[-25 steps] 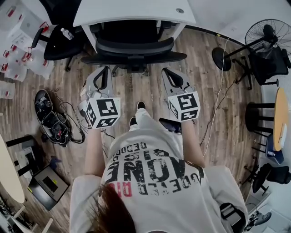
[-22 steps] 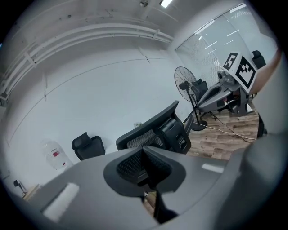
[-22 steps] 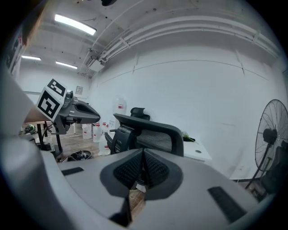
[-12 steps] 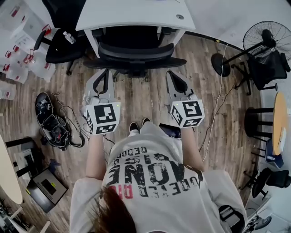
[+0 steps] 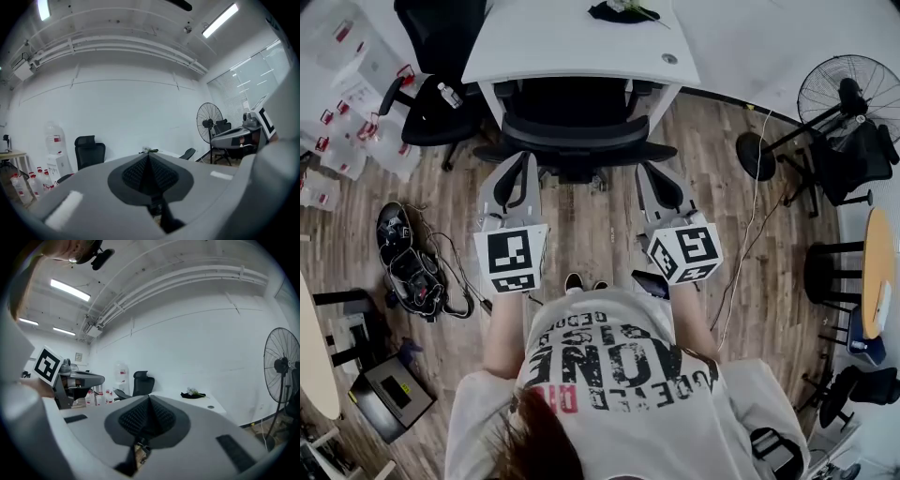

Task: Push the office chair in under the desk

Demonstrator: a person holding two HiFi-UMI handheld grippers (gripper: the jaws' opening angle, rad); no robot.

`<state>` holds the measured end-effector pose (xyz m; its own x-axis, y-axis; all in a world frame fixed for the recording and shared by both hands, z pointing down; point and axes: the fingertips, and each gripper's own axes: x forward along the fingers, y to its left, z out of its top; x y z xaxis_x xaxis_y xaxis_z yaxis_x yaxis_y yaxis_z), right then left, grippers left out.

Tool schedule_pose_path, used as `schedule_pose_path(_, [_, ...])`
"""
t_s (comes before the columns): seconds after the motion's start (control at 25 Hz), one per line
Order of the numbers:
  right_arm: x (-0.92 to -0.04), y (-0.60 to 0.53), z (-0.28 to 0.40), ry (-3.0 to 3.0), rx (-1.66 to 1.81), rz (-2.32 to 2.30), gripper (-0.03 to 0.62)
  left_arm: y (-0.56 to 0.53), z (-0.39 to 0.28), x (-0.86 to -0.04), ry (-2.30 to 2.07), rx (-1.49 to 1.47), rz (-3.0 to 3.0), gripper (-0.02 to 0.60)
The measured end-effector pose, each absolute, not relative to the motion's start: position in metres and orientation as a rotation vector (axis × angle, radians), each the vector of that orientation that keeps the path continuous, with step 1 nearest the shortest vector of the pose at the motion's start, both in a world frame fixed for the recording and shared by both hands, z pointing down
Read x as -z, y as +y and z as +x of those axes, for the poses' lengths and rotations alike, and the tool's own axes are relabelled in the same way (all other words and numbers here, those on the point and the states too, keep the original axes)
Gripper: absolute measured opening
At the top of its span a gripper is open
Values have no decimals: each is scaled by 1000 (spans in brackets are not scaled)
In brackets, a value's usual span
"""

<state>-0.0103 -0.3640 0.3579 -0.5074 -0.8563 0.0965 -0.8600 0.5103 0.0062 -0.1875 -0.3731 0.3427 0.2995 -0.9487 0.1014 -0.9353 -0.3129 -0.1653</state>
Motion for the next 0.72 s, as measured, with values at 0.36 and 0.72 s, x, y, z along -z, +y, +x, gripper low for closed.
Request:
schedule_pose_path(0.36, [-341,-354,-4,-2717,-43,1452,15,-359,-163,-316,1784,222,-2432,11])
schedule_pose_path(0.72, [-324,-331,6,-2763,-37,1461,15,-337,-140,-299,1768,156,-2421,11])
